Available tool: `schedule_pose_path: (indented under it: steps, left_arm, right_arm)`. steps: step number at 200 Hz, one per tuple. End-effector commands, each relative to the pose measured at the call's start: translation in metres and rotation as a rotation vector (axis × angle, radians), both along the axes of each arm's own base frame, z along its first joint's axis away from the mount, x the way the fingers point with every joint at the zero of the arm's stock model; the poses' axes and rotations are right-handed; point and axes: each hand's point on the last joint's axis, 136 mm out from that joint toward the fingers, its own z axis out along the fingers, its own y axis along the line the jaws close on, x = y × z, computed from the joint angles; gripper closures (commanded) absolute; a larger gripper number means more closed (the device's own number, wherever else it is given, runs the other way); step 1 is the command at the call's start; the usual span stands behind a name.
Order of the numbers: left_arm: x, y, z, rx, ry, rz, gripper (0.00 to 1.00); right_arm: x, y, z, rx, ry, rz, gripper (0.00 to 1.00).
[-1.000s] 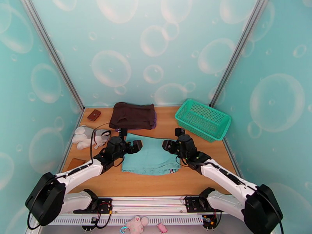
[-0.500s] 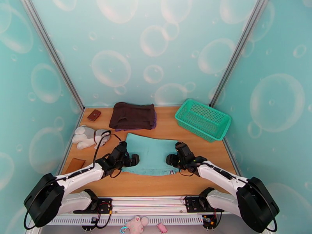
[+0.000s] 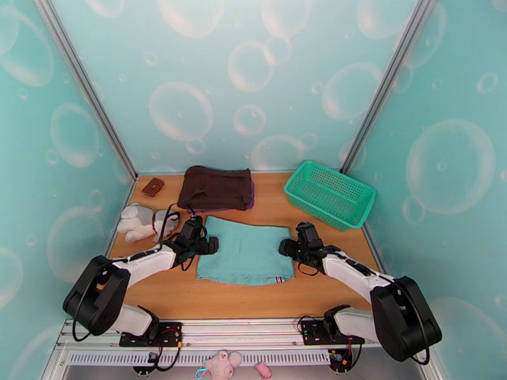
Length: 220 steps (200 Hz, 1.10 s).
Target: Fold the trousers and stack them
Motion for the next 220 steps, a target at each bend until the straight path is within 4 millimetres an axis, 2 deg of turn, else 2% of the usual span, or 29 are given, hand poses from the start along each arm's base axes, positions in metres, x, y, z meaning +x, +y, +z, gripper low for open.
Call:
schedule_pose_path:
  steps: [1, 23, 42, 49, 56, 60, 66, 73, 89, 107, 125, 146, 178, 196, 220]
  left_arm:
    - [0.003, -0.037, -0.001, -0.13, 0.001, -0.155, 0.1]
    - [-0.007, -0.077, 0.001, -0.238, 0.027, -0.291, 0.25]
    - [-0.017, -0.117, 0.015, -0.328, 0.031, -0.414, 0.33]
    - [-0.021, -0.134, 0.022, -0.36, 0.034, -0.465, 0.39]
    - [-0.024, -0.149, 0.03, -0.384, 0.032, -0.508, 0.54]
    - [-0.026, -0.155, 0.032, -0.385, 0.037, -0.522, 0.67]
    - [-0.02, -0.168, 0.043, -0.385, 0.017, -0.535, 0.87]
    - [-0.015, -0.175, 0.049, -0.362, 0.02, -0.534, 1.0]
    - [0.011, -0.178, 0.064, -0.276, 0.025, -0.47, 1.0]
    - [0.05, -0.16, 0.084, -0.09, -0.007, -0.321, 1.0]
    - [0.082, -0.158, 0.125, -0.01, -0.073, -0.278, 1.0]
    - [0.112, -0.171, 0.169, 0.014, -0.14, -0.295, 1.0]
    - [0.15, -0.191, 0.213, 0.026, -0.199, -0.28, 1.0]
    - [0.168, -0.192, 0.243, -0.003, -0.263, -0.234, 1.0]
    - [0.186, -0.179, 0.272, -0.053, -0.351, -0.183, 1.0]
  right_arm:
    - [0.008, 0.009, 0.01, 0.033, -0.07, 0.038, 0.29]
    - [0.006, 0.003, 0.017, 0.033, -0.105, 0.021, 0.28]
    - [0.007, -0.003, 0.022, 0.055, -0.126, 0.007, 0.28]
    - [0.007, -0.005, 0.021, 0.058, -0.124, 0.003, 0.28]
    - [0.008, -0.006, 0.021, 0.056, -0.122, 0.004, 0.28]
    - [0.008, -0.007, 0.021, 0.053, -0.119, 0.003, 0.28]
    - [0.01, -0.008, 0.023, 0.05, -0.119, 0.004, 0.27]
    - [0.011, -0.008, 0.024, 0.048, -0.121, 0.006, 0.27]
    - [0.015, -0.006, 0.033, 0.055, -0.148, 0.015, 0.27]
    - [0.017, -0.007, 0.042, 0.057, -0.172, 0.018, 0.27]
    - [0.016, -0.009, 0.047, 0.058, -0.191, 0.016, 0.27]
    - [0.012, -0.014, 0.046, 0.06, -0.197, 0.006, 0.27]
    - [0.007, -0.016, 0.038, 0.077, -0.179, 0.011, 0.27]
    - [0.005, -0.017, 0.034, 0.077, -0.169, 0.018, 0.27]
    - [0.005, -0.017, 0.034, 0.083, -0.179, 0.019, 0.27]
